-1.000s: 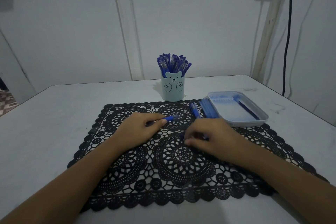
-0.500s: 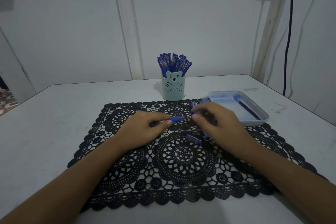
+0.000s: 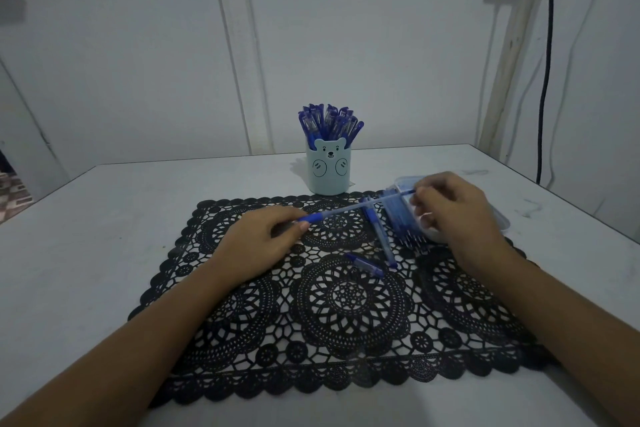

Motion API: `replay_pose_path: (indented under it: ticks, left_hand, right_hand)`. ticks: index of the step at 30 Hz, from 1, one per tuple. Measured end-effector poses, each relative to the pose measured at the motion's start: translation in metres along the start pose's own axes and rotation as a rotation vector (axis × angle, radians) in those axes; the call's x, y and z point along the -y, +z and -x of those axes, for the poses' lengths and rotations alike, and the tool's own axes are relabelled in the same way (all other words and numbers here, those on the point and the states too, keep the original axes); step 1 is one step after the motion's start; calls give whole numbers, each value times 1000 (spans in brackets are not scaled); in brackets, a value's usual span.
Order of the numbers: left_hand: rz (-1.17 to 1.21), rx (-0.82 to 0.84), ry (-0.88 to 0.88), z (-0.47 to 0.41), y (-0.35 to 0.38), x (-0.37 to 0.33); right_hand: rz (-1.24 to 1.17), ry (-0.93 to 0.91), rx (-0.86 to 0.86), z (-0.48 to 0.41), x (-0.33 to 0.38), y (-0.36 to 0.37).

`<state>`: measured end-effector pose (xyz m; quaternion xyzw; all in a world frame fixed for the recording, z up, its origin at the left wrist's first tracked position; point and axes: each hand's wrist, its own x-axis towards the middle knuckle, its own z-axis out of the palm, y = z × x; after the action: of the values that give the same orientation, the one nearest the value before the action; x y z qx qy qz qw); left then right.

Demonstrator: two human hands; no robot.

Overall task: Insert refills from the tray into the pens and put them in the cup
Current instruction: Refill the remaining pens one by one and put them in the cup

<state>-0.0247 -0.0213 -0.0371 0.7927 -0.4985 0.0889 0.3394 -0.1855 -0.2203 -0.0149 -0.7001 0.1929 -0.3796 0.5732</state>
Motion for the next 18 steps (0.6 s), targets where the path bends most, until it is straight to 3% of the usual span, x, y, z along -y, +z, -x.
replay_pose_path:
  ticks: [2, 4, 6, 10, 18]
  left_hand:
    - [-24, -38, 3, -1, 1, 2]
    - [-49, -57, 33, -1, 3, 1]
    - [-71, -54, 56, -1, 4, -2]
    - [-116, -38, 94, 0, 6, -5]
    - [-129, 10, 107, 0, 9, -7]
  right_hand:
    - [47, -65, -136, -5, -2, -6]
    - [278, -253, -185, -4, -5, -9]
    - [519, -445, -134, -2, -11, -8]
    - [907, -640, 77, -6, -25, -2]
    - [1262, -629, 274, -4, -30, -9]
